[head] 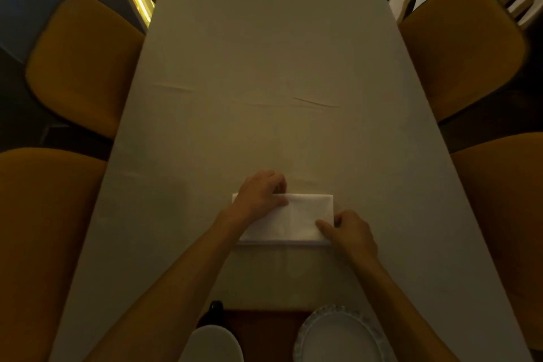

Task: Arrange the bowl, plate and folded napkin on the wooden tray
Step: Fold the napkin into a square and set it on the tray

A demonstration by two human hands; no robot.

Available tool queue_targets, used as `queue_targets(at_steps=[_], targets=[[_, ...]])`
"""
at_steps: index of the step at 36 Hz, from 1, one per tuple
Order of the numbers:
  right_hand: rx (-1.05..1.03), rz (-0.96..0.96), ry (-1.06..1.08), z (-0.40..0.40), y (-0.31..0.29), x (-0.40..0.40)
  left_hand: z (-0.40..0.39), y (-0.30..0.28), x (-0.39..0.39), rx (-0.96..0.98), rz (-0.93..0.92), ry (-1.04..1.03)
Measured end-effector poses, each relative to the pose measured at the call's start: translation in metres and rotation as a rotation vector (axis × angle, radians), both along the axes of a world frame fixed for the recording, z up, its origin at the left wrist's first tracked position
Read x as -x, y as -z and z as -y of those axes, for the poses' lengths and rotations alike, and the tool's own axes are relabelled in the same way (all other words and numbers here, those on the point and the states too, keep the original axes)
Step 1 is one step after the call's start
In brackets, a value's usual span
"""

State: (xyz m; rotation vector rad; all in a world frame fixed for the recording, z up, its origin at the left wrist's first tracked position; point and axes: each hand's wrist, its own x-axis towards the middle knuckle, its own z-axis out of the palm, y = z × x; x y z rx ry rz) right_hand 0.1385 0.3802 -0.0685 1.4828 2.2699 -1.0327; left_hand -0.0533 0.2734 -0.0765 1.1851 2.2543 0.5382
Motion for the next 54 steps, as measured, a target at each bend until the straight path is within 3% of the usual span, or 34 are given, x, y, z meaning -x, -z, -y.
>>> queue_targets(at_steps=[5,15,30,41,54], targets=[[0.037,-0.033,0.020,-0.005,0.009,-0.002,0.003,0.004,-0.001,-0.036,-0.010,-0.013],[0.187,-0.215,0.114,-0.017,0.007,-0.010,0.051,0.008,-0.003,-0.064,-0.266,-0.052],[0.434,-0.490,0.180,-0.025,-0.021,-0.023,0.114,0.016,-0.013,0.230,-0.252,-0.061],[0.342,-0.590,0.030,0.012,-0.044,0.017,0.126,0.024,-0.014,0.138,-0.213,-0.137],[-0.059,-0.506,-0.304,0.091,-0.030,0.077,0.130,0.025,-0.006,0.067,-0.153,-0.182]])
